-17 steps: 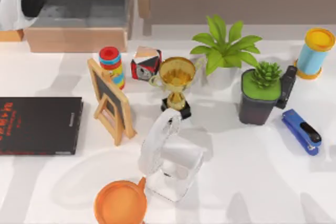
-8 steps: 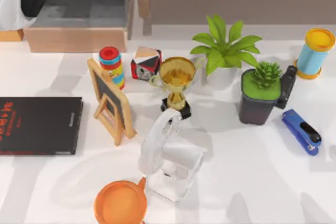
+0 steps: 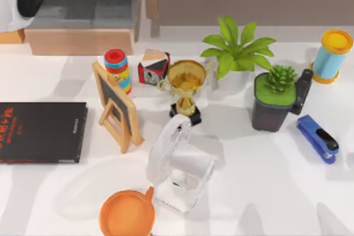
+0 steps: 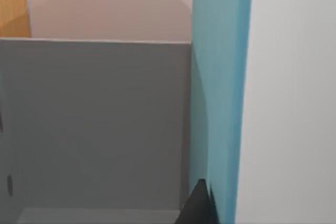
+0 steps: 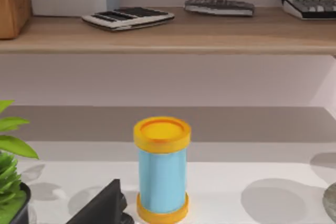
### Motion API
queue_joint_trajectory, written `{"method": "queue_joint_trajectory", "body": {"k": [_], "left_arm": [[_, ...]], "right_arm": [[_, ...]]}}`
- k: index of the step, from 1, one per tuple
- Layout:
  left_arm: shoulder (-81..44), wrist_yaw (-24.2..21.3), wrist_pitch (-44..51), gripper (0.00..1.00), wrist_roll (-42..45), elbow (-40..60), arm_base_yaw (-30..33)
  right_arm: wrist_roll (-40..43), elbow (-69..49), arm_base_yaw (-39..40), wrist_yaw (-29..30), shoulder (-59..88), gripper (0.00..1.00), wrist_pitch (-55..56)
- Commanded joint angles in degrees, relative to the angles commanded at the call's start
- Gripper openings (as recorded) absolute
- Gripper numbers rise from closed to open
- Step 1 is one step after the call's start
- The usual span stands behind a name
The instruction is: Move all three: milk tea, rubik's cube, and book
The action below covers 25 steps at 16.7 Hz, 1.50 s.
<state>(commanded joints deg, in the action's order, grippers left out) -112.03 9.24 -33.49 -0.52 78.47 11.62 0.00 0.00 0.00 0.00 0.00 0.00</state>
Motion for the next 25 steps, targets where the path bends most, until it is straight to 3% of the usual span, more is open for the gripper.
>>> {"method": "queue_joint_trajectory", "body": {"k": [4, 8, 13, 20, 25], "left_arm": [[0.3, -0.1, -0.2, 0.00, 0.7, -0.1, -0.1], [7.6, -1.9, -1.9, 0.00, 9.2, -4.1, -0.4], [21.4, -5.2, -5.4, 0.00, 32.5, -16.9, -2.1], [34.0, -8.0, -10.6, 0.00, 71.5, -46.7, -6.1], [32.3, -8.8, -12.5, 0.00, 87.4, -66.5, -8.4]], "right_arm": [[0.0, 0.0, 0.0, 0.0, 0.0, 1.00, 0.0], [0.0, 0.0, 0.0, 0.0, 0.0, 1.00, 0.0], [0.0, 0.0, 0.0, 0.0, 0.0, 1.00, 0.0], [0.0, 0.0, 0.0, 0.0, 0.0, 1.00, 0.0], [0.0, 0.0, 0.0, 0.0, 0.0, 1.00, 0.0]]}}
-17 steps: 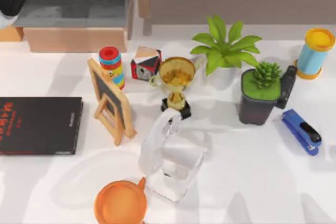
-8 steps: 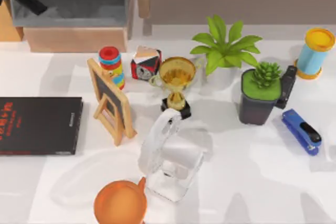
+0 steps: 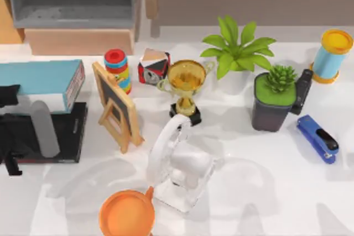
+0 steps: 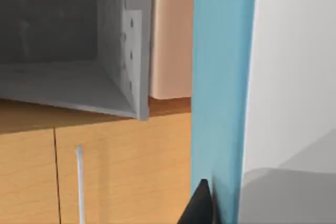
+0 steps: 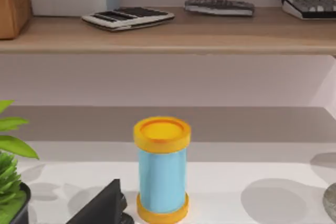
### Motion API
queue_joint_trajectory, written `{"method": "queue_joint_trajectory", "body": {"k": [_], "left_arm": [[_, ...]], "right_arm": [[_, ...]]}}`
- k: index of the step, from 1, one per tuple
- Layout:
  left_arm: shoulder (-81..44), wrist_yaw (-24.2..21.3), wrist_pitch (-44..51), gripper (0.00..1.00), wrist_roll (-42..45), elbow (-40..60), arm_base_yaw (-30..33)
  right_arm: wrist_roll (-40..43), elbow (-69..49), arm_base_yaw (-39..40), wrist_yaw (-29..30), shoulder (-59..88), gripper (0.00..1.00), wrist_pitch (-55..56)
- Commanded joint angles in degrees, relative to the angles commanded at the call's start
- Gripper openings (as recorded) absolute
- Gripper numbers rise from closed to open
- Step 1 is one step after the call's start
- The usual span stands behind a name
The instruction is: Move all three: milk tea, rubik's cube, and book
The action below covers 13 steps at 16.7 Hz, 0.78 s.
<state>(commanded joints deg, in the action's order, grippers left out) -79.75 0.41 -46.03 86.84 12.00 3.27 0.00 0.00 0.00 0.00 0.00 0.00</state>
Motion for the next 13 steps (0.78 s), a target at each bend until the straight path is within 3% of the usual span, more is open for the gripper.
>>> {"method": "queue_joint_trajectory", "body": {"k": [4, 13], "left_arm": [[-2.1, -0.3, -0.6, 0.00, 3.5, -6.5, -0.7], [-2.9, -0.2, -1.4, 0.00, 3.6, -6.0, -0.6]], "right_arm": [[0.0, 0.0, 0.0, 0.0, 0.0, 1.00, 0.0], [0.0, 0.0, 0.0, 0.0, 0.0, 1.00, 0.0]]}}
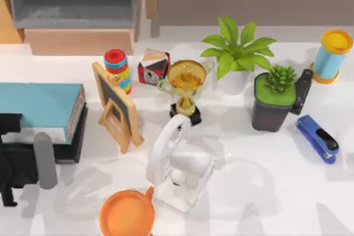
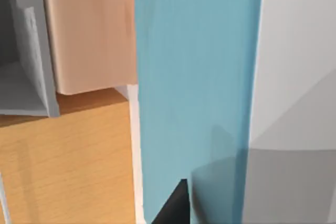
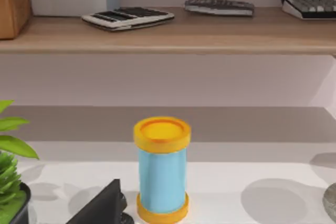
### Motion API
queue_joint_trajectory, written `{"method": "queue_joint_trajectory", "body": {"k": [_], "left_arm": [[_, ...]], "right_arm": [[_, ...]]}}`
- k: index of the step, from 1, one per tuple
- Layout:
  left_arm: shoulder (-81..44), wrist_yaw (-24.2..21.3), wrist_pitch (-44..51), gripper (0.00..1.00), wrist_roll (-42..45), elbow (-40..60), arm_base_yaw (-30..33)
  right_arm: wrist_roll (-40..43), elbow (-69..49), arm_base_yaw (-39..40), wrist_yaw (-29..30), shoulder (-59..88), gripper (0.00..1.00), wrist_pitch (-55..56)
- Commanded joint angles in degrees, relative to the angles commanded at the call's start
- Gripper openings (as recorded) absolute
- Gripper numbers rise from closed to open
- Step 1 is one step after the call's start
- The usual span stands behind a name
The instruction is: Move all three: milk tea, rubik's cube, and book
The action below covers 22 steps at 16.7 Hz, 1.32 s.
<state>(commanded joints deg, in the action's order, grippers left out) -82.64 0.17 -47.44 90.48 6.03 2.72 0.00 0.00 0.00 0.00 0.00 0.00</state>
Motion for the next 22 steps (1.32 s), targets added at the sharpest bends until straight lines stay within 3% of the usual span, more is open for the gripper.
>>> {"method": "queue_joint_trajectory", "body": {"k": [8, 21, 22], "left_arm": [[-1.7, -0.1, -0.9, 0.00, -0.1, 0.1, -0.1], [-1.7, -0.1, -0.9, 0.98, -0.1, 0.1, -0.1], [-1.7, -0.1, -0.9, 1.00, -0.1, 0.1, -0.1]], "right_arm": [[0.0, 0.0, 0.0, 0.0, 0.0, 1.00, 0.0], [0.0, 0.0, 0.0, 0.0, 0.0, 1.00, 0.0], [0.0, 0.0, 0.0, 0.0, 0.0, 1.00, 0.0]]}}
